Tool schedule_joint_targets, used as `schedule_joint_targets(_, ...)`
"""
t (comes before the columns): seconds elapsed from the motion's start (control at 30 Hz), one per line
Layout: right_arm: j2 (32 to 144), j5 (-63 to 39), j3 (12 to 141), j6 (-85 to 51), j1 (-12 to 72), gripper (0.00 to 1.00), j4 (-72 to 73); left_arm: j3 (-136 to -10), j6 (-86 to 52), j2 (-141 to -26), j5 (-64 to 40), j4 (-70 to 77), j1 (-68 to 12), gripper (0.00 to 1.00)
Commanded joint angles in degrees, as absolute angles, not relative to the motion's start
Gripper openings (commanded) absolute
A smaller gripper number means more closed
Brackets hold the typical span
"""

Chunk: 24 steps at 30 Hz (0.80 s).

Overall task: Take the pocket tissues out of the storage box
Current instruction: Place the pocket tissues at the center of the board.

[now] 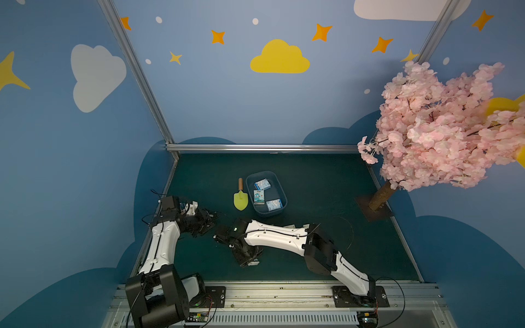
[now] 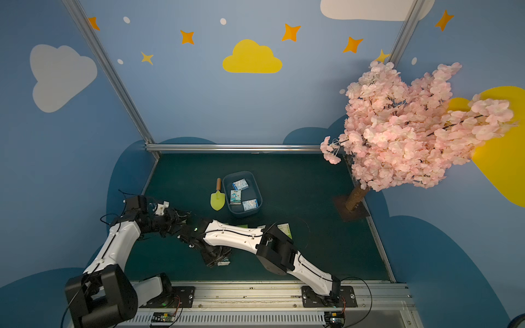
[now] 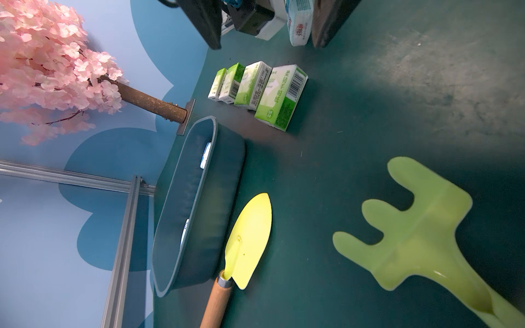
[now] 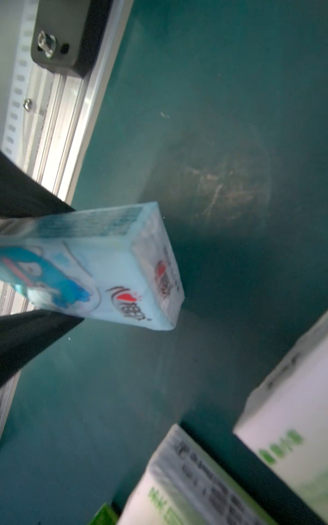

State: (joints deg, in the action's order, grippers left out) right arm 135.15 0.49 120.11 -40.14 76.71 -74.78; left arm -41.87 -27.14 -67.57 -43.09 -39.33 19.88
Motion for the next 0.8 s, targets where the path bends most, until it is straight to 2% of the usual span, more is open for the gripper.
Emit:
schedule_joint_targets(0.0,133.43,-0.60,121.29,-39.82,76.21,0.56,-75.21,-41.57,-25.81,-67.68,-44.21,-39.12,20.21,0.54)
schedule_joint_targets(0.3,128.17,-1.19,120.09,-39.37,75.00,0.71,-74.98,-41.70,-25.92,-67.81,-44.05,-39.20,20.27,0.55)
schedule_joint_targets(0.6,122.94,-7.44,107.80,-37.77,73.57,0.97,-66.86,-41.81,-25.84,-67.62,-43.88,-39.29,20.29,0.56)
schedule_joint_targets(0.77,124.14,-11.52,105.80,-35.98,73.48,0.98,-63.87,-41.74,-25.75,-67.41,-43.59,-39.46,20.33,0.56)
